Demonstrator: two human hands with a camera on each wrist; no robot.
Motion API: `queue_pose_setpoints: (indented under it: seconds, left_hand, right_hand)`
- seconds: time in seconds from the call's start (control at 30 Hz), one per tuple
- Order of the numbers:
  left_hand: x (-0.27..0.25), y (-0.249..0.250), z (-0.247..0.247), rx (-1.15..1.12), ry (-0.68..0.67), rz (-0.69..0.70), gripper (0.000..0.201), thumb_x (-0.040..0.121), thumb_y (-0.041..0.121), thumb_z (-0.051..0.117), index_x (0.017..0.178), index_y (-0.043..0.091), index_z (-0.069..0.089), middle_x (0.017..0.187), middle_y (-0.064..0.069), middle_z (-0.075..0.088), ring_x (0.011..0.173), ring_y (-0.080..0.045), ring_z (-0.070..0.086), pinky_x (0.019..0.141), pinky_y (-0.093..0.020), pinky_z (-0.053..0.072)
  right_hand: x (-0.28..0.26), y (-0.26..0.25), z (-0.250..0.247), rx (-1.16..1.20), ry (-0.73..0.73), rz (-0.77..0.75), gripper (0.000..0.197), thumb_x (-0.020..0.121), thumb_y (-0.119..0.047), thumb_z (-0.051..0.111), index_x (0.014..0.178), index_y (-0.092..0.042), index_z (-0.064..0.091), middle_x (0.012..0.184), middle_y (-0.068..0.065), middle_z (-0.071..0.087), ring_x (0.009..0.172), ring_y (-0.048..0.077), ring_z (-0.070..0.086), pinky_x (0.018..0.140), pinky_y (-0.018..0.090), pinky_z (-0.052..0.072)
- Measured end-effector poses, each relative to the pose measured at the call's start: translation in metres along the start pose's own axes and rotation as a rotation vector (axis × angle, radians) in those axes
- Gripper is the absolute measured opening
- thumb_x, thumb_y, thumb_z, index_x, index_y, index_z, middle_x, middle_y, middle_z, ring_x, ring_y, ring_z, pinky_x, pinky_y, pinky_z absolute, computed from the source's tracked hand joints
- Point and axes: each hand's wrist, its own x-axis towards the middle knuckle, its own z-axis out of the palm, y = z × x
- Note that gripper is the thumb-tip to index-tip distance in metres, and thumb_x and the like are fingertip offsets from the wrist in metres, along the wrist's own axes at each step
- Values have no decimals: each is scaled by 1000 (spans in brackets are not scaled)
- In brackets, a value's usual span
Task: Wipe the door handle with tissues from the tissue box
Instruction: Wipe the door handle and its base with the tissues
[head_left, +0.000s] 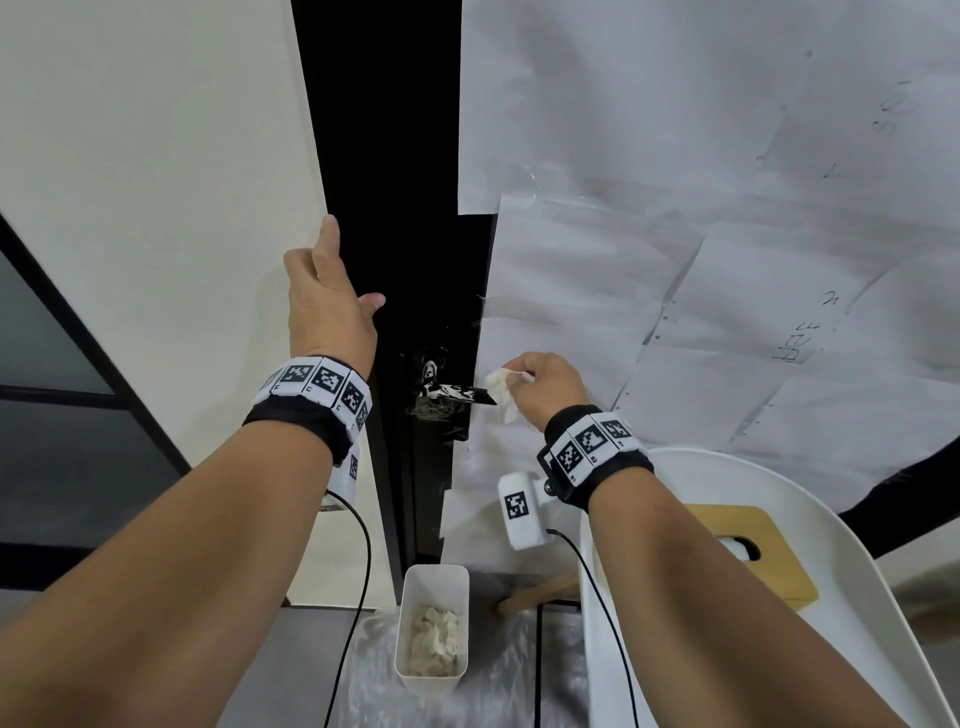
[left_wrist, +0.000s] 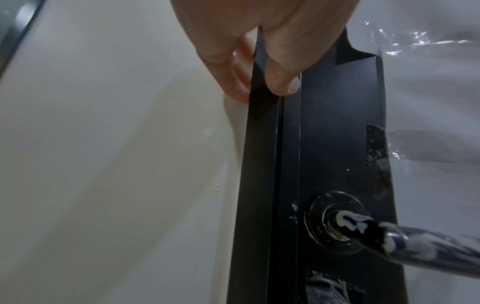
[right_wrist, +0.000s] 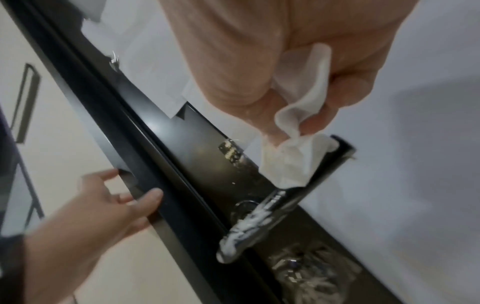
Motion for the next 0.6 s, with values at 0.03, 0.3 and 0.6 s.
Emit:
queue_pose_setpoints:
  seconds: [0.03, 0.3, 0.6]
  left_hand:
    - [0, 0, 0, 1, -1, 3, 84, 84, 6, 68, 150, 16, 15, 127, -15, 36, 99, -30, 54, 85, -34, 49]
    - [0, -1, 1, -8, -3, 13, 85, 84, 5, 68, 150, 15, 16, 128, -16, 36, 103, -30, 53, 86, -36, 50]
    - [1, -2, 1, -13, -9, -1, 86, 84, 6, 68, 150, 18, 13, 127, -14, 35, 100, -27, 53, 88, -37, 51]
  right_hand:
    - [1, 4, -1, -71, 19, 5, 23, 90, -13, 49, 95, -19, 70, 97, 7, 65, 82, 23, 60, 69, 23, 42]
    - [-4, 6, 0, -453, 114, -94, 31, 84, -3, 53, 107, -17, 68, 114, 8, 49, 100, 29, 55, 72, 29, 42]
    - [-16, -2, 33, -538, 8, -256, 16, 85, -2, 54, 98, -2, 63, 109, 11, 43, 90, 29, 54, 69, 32, 46]
